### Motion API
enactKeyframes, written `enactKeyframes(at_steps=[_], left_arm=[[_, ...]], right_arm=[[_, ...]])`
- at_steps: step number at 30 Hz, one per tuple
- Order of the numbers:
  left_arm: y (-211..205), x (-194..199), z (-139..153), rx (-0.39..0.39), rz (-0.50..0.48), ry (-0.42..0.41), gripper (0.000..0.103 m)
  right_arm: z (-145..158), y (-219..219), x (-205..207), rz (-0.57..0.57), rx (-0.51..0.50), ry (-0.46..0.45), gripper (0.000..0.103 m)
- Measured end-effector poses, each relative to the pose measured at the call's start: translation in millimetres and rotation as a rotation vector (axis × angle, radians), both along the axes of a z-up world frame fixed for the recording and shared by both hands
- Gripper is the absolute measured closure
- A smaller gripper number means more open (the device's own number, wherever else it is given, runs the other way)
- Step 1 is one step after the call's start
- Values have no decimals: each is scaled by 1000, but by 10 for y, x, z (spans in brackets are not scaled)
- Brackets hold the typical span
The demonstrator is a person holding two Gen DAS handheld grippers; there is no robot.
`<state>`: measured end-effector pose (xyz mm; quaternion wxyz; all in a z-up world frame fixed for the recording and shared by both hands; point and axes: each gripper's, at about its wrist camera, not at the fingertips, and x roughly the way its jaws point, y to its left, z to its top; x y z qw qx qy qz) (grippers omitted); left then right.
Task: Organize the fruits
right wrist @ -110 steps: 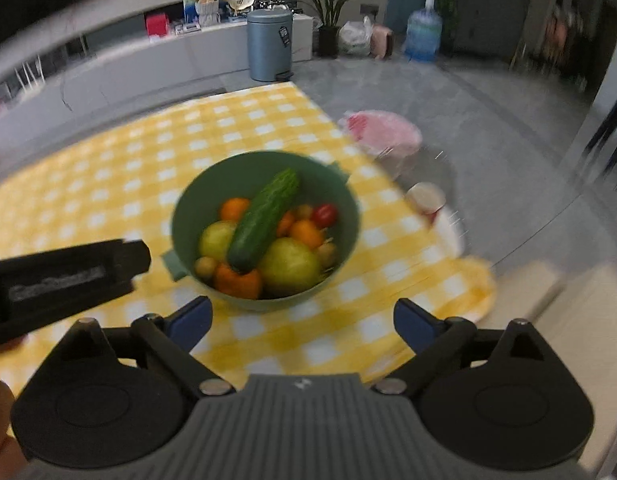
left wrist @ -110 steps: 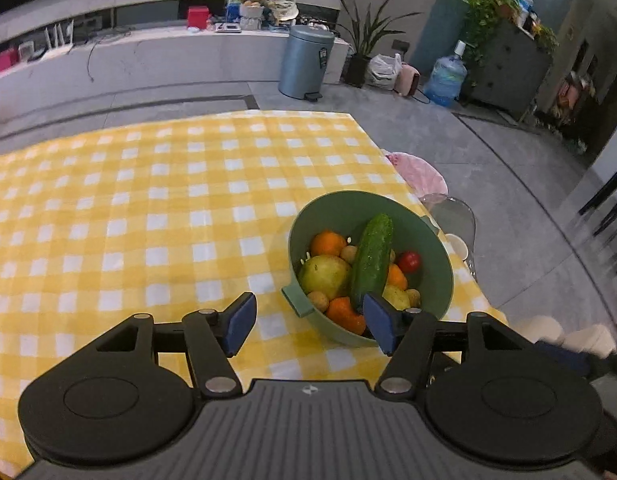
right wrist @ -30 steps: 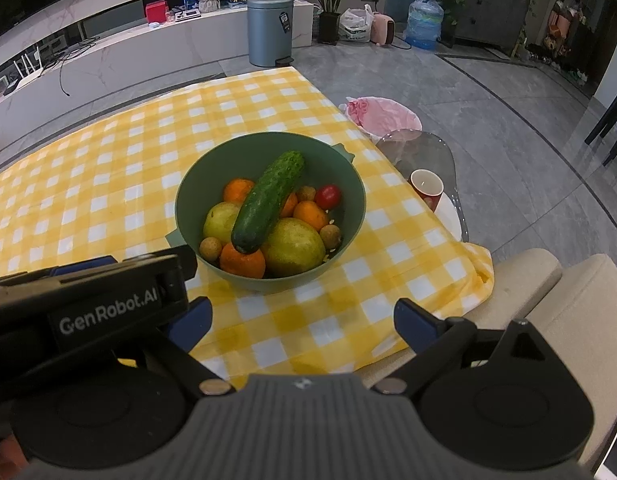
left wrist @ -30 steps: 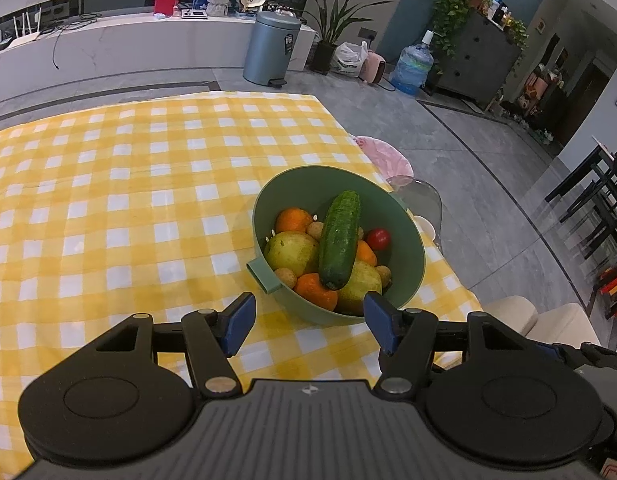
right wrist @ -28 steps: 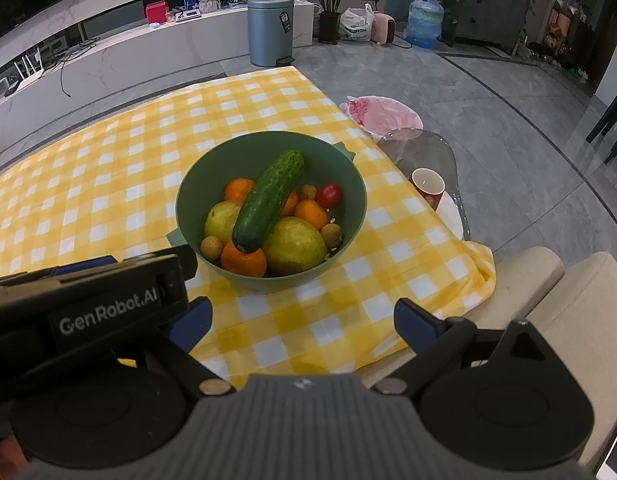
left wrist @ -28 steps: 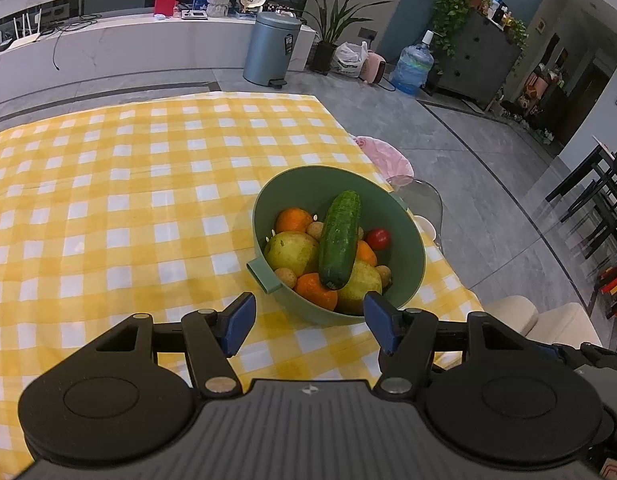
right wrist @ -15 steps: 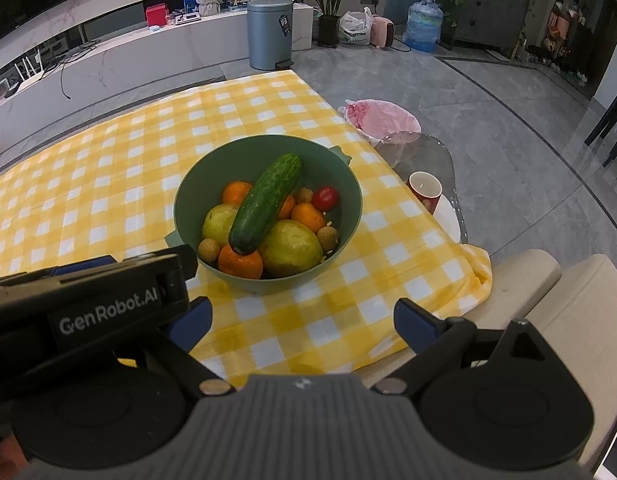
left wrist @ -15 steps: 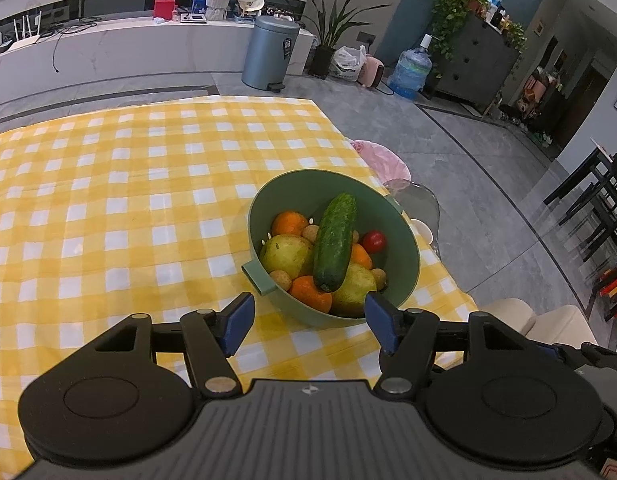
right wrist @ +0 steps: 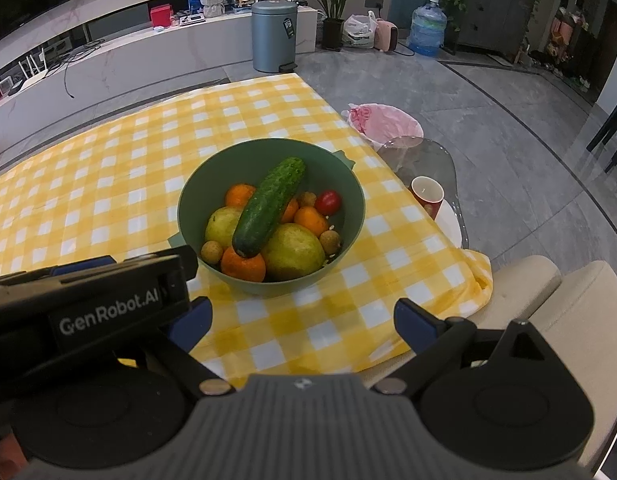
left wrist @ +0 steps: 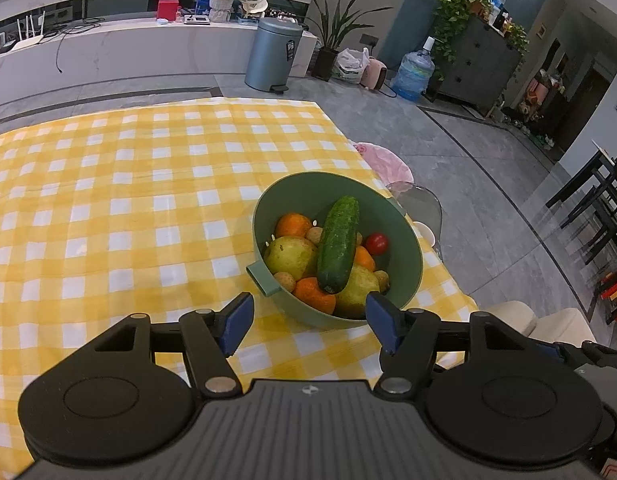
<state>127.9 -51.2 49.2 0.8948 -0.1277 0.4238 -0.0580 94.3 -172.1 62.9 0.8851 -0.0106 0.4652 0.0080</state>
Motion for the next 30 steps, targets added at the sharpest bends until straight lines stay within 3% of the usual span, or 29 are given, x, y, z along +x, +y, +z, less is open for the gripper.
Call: enactKeyframes(at_steps=[30], left_arm=[[-56, -27, -68, 6, -1, 6, 28]], right_arm=[[-58, -43, -16, -7, -5, 8, 9]])
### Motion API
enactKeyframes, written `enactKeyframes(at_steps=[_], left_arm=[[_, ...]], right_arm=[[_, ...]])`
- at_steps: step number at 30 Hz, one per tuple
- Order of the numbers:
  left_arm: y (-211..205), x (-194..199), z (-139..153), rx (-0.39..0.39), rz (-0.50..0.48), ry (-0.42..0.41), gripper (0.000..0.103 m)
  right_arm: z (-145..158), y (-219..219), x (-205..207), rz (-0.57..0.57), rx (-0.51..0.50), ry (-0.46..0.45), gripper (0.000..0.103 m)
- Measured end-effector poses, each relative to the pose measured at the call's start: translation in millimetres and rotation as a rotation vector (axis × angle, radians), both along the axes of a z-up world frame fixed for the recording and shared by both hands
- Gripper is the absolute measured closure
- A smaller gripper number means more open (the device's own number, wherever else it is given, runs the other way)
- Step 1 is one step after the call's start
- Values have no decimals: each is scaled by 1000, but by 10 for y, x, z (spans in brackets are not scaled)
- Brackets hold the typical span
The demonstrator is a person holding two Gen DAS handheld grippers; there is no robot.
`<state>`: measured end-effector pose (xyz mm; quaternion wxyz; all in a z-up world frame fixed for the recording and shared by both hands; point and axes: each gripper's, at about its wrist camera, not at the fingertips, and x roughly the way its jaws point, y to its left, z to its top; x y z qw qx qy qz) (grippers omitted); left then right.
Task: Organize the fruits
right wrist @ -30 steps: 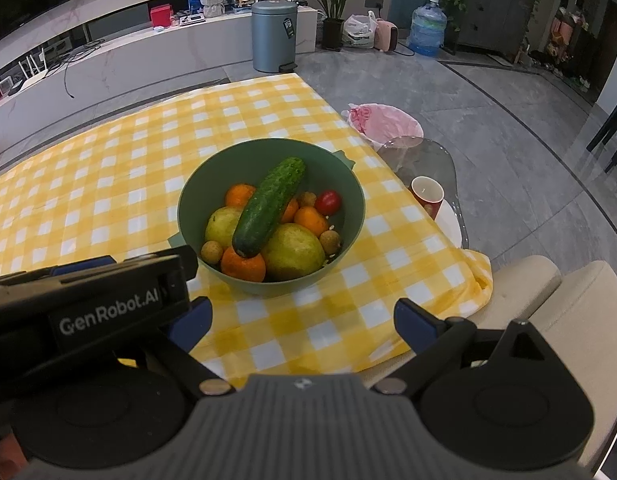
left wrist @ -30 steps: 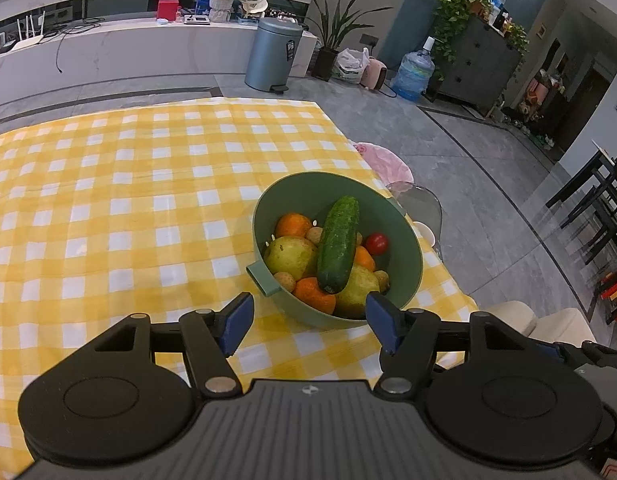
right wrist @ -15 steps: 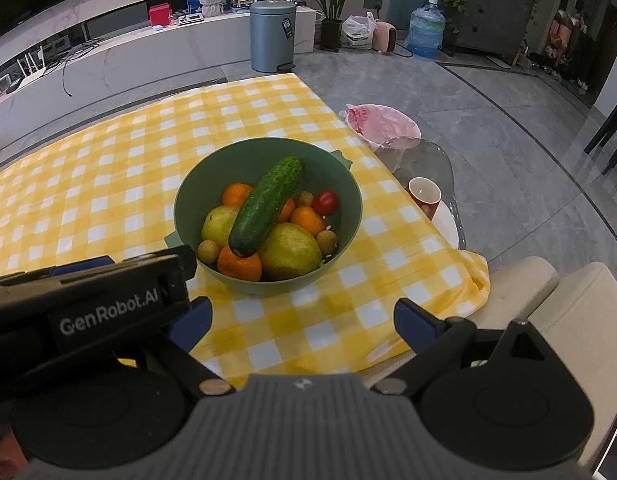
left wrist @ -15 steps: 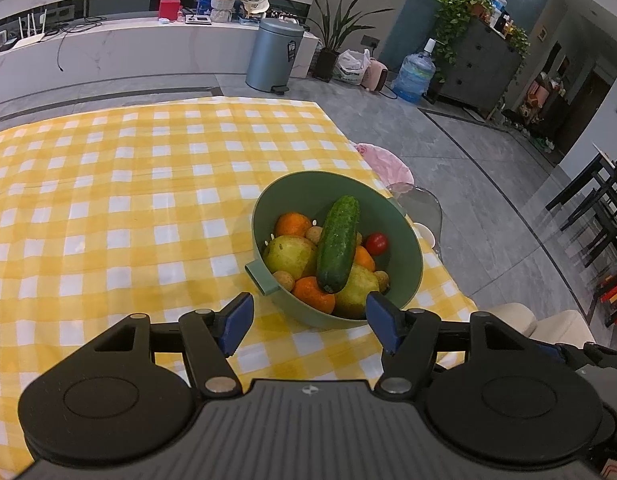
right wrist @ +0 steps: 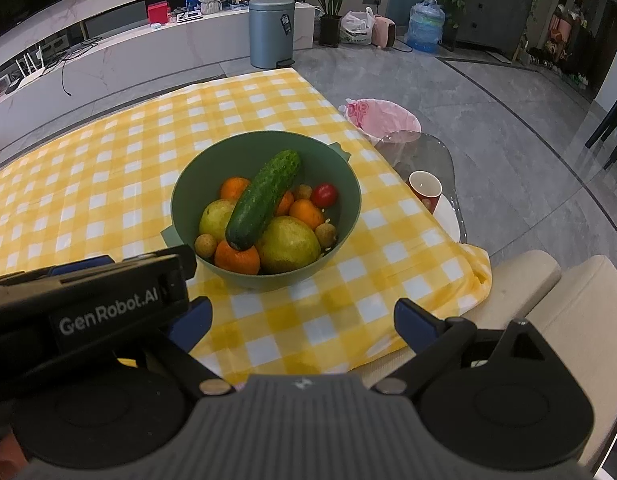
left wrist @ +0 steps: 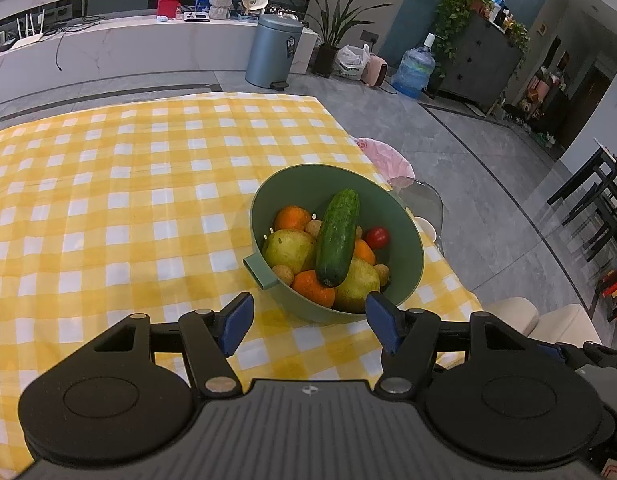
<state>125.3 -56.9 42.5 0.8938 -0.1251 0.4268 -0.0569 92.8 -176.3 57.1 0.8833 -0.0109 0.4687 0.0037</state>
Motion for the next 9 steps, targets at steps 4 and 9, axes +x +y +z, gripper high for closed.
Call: enactKeyframes(at_steps=[4, 9], left_arm=[[-9, 0, -6, 3, -1, 1, 28], [-11, -3, -17, 7, -4, 1, 28]], right_arm=[[-16, -10, -7, 0, 2, 1, 9], [-27, -18, -14, 0, 3, 2, 9]])
